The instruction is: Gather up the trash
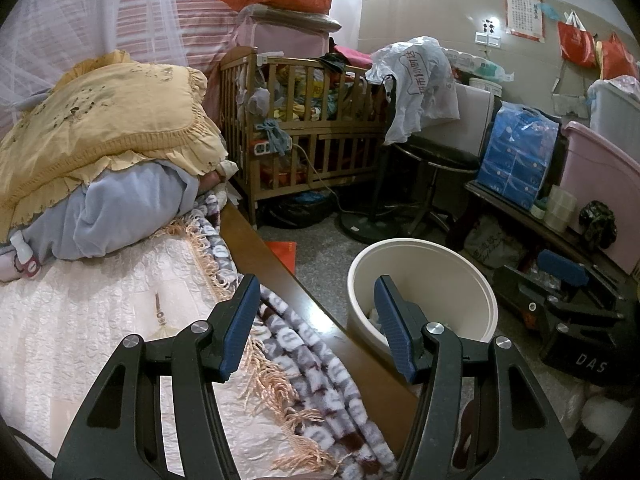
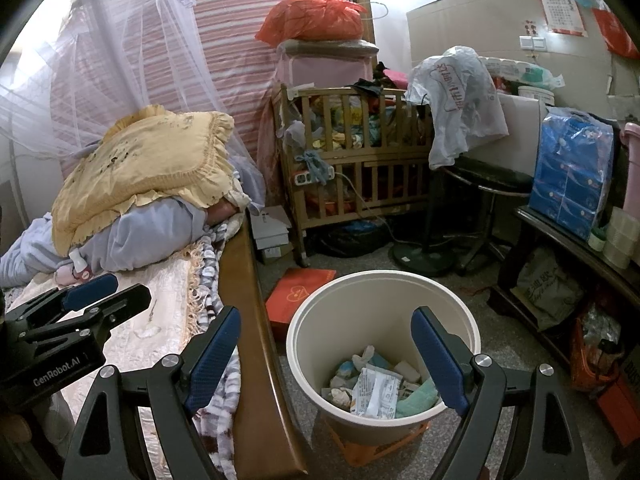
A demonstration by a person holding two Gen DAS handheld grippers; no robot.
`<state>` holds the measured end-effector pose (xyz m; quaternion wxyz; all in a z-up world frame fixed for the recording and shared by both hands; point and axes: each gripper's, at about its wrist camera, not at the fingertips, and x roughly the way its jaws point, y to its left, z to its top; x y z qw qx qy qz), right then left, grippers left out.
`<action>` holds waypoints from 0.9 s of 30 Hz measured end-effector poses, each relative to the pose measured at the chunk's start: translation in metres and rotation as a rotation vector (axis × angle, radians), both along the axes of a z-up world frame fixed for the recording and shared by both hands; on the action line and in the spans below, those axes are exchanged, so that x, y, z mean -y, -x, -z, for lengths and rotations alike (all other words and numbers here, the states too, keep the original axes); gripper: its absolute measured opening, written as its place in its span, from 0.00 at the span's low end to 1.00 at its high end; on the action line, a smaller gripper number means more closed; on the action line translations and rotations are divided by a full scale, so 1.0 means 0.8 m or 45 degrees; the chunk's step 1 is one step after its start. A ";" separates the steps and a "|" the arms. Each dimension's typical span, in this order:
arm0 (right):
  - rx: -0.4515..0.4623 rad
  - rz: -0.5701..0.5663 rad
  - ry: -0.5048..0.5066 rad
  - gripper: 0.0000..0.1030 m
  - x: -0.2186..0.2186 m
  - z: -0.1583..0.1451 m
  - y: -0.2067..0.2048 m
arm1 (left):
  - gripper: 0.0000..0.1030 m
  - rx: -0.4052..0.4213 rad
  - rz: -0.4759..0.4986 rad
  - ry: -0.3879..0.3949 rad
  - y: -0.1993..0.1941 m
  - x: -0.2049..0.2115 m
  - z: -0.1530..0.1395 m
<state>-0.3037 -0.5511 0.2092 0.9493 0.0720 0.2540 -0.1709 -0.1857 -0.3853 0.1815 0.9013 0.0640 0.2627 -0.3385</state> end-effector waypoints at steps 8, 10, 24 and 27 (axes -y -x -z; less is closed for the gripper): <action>-0.001 -0.002 0.001 0.83 0.001 0.000 -0.001 | 0.56 -0.001 0.000 -0.003 0.000 0.000 0.001; 0.000 -0.001 -0.001 0.83 0.001 -0.001 -0.001 | 0.56 -0.002 -0.002 -0.003 0.000 0.000 0.002; -0.008 -0.001 -0.006 0.83 0.002 0.002 0.000 | 0.56 -0.003 -0.005 -0.003 0.001 0.001 0.002; -0.008 -0.002 -0.008 0.83 0.003 0.003 -0.001 | 0.56 -0.004 -0.005 -0.003 0.001 0.002 0.002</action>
